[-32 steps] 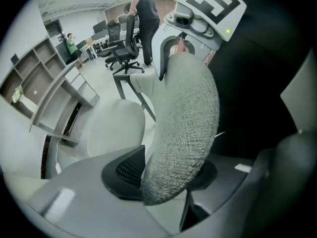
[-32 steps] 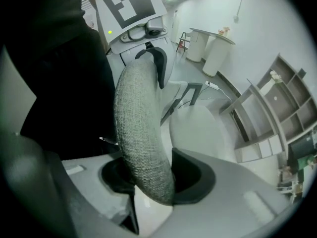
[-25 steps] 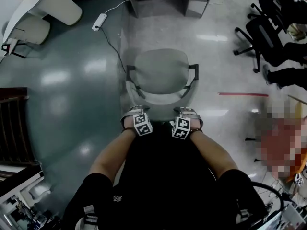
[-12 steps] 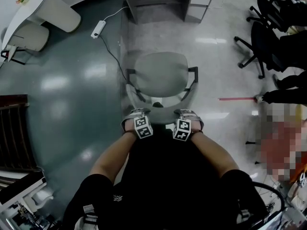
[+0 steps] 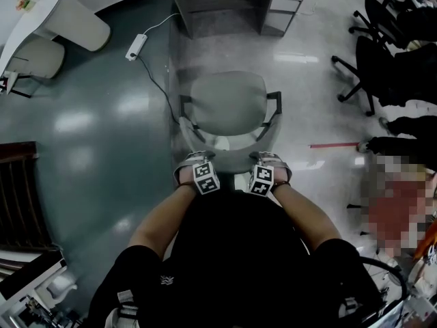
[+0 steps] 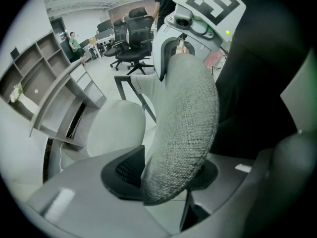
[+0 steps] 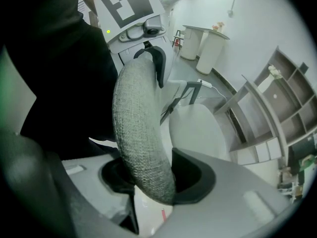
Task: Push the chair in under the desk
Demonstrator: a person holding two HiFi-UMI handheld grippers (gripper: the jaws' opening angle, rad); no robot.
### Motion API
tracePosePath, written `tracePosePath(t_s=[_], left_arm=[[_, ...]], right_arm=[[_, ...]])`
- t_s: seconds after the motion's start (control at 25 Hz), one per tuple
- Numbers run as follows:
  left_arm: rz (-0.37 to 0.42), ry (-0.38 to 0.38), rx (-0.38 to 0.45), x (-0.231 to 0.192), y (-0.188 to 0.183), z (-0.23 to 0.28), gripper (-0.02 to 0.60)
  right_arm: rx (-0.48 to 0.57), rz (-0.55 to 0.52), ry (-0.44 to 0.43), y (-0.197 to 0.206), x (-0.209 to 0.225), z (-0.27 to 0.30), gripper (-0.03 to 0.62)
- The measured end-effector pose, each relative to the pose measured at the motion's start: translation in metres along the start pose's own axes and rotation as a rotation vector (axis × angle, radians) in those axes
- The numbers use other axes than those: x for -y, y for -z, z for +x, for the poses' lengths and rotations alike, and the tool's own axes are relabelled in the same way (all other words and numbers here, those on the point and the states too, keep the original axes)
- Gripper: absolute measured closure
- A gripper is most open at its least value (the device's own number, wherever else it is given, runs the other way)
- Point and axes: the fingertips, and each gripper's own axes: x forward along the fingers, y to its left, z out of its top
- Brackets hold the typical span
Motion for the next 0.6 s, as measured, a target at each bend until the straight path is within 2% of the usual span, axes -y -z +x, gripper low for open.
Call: tracePosePath(t_s=[0.36,0.6], left_arm=[[0.045,0.035,0.021,-0.031,0.003,-0.007,0.388],[0.051,0.050,-0.002,-0.050,0.011,-0.002,0.388]], right_arm=[[0.005,-0.007,-0.018,-0.015,0.028,0.002,0.425],[0.000,0.008,-0.027,-0.022,0.040,0.013,0.425]])
